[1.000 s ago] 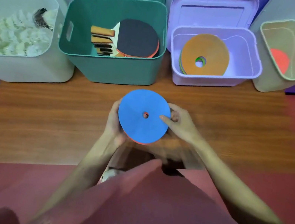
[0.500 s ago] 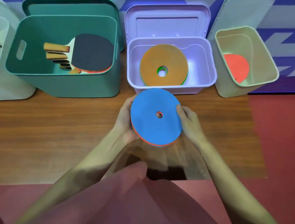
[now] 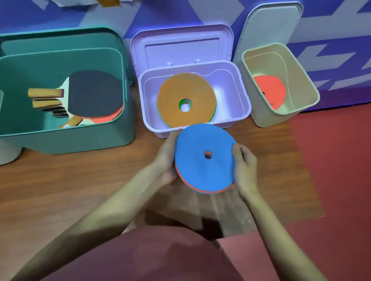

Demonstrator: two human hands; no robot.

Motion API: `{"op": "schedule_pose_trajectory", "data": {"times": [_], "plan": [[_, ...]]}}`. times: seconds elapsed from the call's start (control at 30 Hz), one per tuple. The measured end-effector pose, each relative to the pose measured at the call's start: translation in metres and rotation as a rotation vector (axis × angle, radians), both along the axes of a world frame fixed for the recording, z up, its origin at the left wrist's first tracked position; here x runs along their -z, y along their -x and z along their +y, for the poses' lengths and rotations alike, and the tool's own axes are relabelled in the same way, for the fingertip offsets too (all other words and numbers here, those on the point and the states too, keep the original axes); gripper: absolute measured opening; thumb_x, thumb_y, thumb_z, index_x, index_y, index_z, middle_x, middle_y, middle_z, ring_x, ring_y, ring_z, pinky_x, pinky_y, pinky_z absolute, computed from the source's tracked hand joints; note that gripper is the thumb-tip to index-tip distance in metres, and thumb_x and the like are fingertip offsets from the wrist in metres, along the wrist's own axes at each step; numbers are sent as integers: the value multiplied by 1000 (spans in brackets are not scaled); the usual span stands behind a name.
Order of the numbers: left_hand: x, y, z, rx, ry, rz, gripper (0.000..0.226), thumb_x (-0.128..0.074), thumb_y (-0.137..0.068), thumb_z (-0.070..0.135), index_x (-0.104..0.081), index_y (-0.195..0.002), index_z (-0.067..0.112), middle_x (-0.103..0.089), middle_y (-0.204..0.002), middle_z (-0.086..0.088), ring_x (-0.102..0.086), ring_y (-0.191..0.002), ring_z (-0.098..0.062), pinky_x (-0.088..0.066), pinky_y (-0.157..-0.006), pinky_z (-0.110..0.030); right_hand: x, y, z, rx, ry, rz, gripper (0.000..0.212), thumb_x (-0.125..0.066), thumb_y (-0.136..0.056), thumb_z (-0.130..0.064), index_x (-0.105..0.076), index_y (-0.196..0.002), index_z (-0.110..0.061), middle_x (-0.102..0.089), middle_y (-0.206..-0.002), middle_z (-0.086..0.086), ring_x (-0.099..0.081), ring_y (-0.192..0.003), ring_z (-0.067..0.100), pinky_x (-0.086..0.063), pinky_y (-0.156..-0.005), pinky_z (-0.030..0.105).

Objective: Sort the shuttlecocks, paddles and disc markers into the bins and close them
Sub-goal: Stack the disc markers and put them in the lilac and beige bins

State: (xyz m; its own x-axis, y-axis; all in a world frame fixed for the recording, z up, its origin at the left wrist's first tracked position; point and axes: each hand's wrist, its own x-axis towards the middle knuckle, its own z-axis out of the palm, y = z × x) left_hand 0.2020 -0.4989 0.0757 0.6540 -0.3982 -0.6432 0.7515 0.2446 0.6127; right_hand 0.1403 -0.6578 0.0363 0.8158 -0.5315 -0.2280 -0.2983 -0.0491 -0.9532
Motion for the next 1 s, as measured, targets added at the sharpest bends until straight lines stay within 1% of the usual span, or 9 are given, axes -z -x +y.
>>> {"op": "schedule_pose_trajectory", "data": {"times": [0.13, 0.23, 0.43, 0.5, 0.67, 0.73, 0.8, 0.9, 1.0], "plan": [[10, -1, -3, 59, -113, -47, 40, -34, -100, 39, -63, -117, 17, -70, -112, -1, -66, -100, -17, -56, -77, -29, -2, 5, -6, 20, 81, 4, 20, -46, -97, -10, -64, -96, -2, -62, -89, 6, -52, -82, 12, -42, -72, 24], [14, -4, -14, 154, -262, -98, 37, -40, -95, 49, -69, -102, 26, -71, -105, 6, -65, -96, -17, -50, -81, -32, -6, 4, -19, 19, 112, 6, 23, -48, -94, -19, -65, -94, -3, -63, -88, 5, -52, -81, 9, -42, -70, 22], [1, -33, -41, 210, -396, -319, 47, -27, -105, 34, -60, -76, 15, -56, -47, 8, -47, -39, -5, -34, -38, -13, -23, -16, -56, 43, 187, -36, 37, -44, -88, -31, -65, -97, -3, -63, -89, 4, -54, -78, 6, -42, -68, 16], [-8, -42, -53, 214, -381, -312, 40, -35, -104, 29, -52, -71, 12, -47, -39, 10, -45, -41, -10, -35, -37, -13, -29, -27, -71, 64, 191, -56, 34, -46, -90, -28, -65, -95, 0, -62, -86, 6, -51, -75, 4, -40, -65, 16], [-33, -73, -97, 417, -399, -513, 16, -39, -96, -6, -54, -92, -3, -48, -83, -14, -45, -67, -19, -44, -52, -18, -40, -58, -129, 34, 187, -44, 27, -48, -98, -17, -53, -73, -10, -47, -65, -2, -39, -51, -6, -32, -54, 20], [-43, -96, -124, 489, -497, -643, 19, -38, -90, -12, -55, -93, -5, -45, -84, -14, -45, -71, -20, -45, -58, -23, -55, -72, -154, 12, 216, -47, 33, -49, -94, -26, -44, -65, -11, -40, -60, -3, -33, -47, -2, -27, -51, 24], [-53, -125, -154, 514, -592, -741, 21, -40, -84, -6, -58, -92, -13, -46, -81, -11, -46, -73, -19, -48, -65, -29, -68, -90, -181, -2, 246, -55, 33, -50, -95, -18, -43, -63, -16, -40, -54, -13, -38, -45, -4, -30, -49, 17], [-61, -169, -196, 500, -722, -894, 44, -36, -66, 12, -61, -95, -10, -48, -78, -8, -43, -71, -19, -39, -65, -31, -80, -115, -218, -52, 322, -38, 3, -54, -92, -14, -55, -91, -12, -50, -69, -9, -50, -63, -3, -36, -64, 18], [-66, -199, -229, 548, -810, -949, 35, -34, -70, 5, -63, -89, 1, -52, -78, -5, -45, -72, -21, -37, -60, -29, -78, -137, -246, -104, 401, 42, 23, -60, -89, -21, -55, -104, -4, -55, -89, 4, -51, -83, 16, -36, -69, 26]]}}
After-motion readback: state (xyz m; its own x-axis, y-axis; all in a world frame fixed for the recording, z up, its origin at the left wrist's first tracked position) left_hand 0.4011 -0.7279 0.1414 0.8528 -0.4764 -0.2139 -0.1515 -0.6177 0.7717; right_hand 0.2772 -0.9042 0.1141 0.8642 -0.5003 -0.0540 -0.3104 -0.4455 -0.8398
